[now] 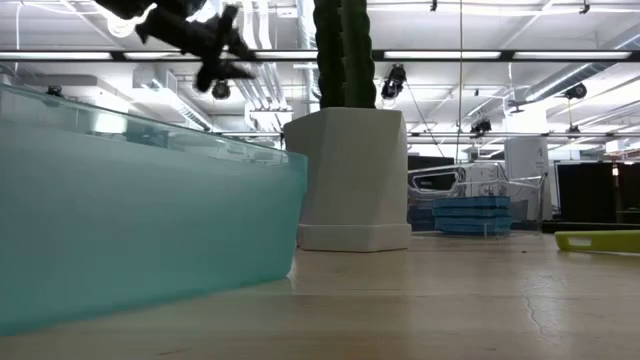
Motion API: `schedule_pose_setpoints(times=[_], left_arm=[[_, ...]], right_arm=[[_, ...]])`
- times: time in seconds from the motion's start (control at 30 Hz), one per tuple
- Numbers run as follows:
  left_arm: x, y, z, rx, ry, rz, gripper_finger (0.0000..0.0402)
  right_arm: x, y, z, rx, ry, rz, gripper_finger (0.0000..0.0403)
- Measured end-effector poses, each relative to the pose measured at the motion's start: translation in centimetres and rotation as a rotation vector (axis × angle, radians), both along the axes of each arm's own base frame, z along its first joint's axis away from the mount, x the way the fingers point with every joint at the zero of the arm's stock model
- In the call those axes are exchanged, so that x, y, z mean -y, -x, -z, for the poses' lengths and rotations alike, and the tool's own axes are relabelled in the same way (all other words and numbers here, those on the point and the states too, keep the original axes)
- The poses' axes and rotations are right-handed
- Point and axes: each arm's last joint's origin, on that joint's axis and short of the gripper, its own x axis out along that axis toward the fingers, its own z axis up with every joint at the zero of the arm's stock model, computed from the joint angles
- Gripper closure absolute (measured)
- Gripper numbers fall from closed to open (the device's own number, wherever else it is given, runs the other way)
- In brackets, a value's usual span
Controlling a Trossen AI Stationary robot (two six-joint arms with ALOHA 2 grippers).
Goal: Pick & Place Kitchen Sink Supplies
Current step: Put the blue liquid detergent into the left transparent bin
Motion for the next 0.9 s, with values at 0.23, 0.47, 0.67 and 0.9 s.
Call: schedule_pose_setpoints(times=[0.23,0.47,0.67,0.9], left_arm=[[-1.6,-2.3,1.0,0.055,-0.07,0.197,0.0221],[-3.2,-5.0,4.1,0.005,-0.119,0.381,0.0221],[-3.7,-7.8,6.4,-0.008,-0.206,0.457,0.022],[-4.4,-9.8,7.8,-0.042,-0.271,0.49,0.022]], right_arm=[[0.0,0.0,0.0,0.0,-0.003,-0.002,0.0037],[0.0,0.0,0.1,0.013,-0.053,-0.006,0.0037],[0.0,0.0,0.6,-0.005,-0.132,-0.008,0.0037],[0.0,0.0,1.1,-0.017,-0.21,-0.007,0.0037]])
